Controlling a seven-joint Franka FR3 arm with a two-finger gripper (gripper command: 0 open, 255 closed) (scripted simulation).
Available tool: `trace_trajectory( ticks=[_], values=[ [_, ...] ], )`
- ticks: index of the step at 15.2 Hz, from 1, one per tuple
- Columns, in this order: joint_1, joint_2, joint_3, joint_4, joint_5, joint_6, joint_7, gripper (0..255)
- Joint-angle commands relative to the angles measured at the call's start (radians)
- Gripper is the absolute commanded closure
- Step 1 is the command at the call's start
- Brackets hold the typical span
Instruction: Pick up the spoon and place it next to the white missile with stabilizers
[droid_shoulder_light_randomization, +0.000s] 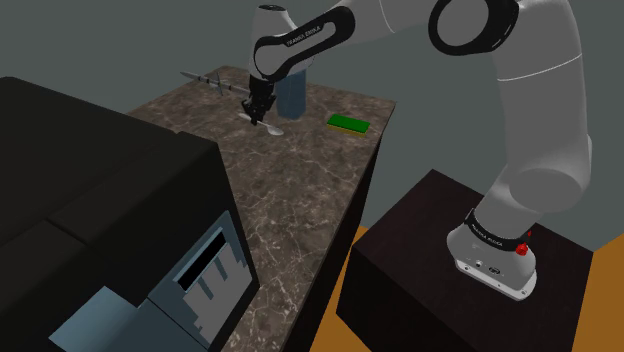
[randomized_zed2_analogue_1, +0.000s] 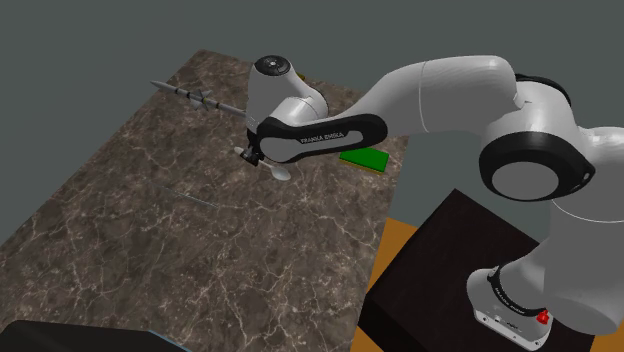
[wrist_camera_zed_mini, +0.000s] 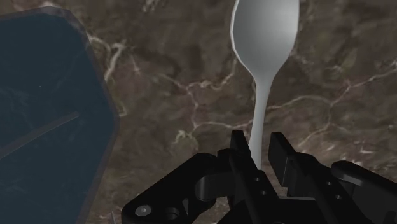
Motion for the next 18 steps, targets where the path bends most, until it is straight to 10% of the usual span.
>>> trace_trajectory(
  ticks=[1,2,18],
  values=[
    [0.0,0.0,0.0,0.0,0.0,0.0,0.0,255],
    [0.0,0.0,0.0,0.0,0.0,0.0,0.0,0],
    [-0.017,-0.086,0.009,-0.012,0.016,-0.074,-0.009,0]
  ],
)
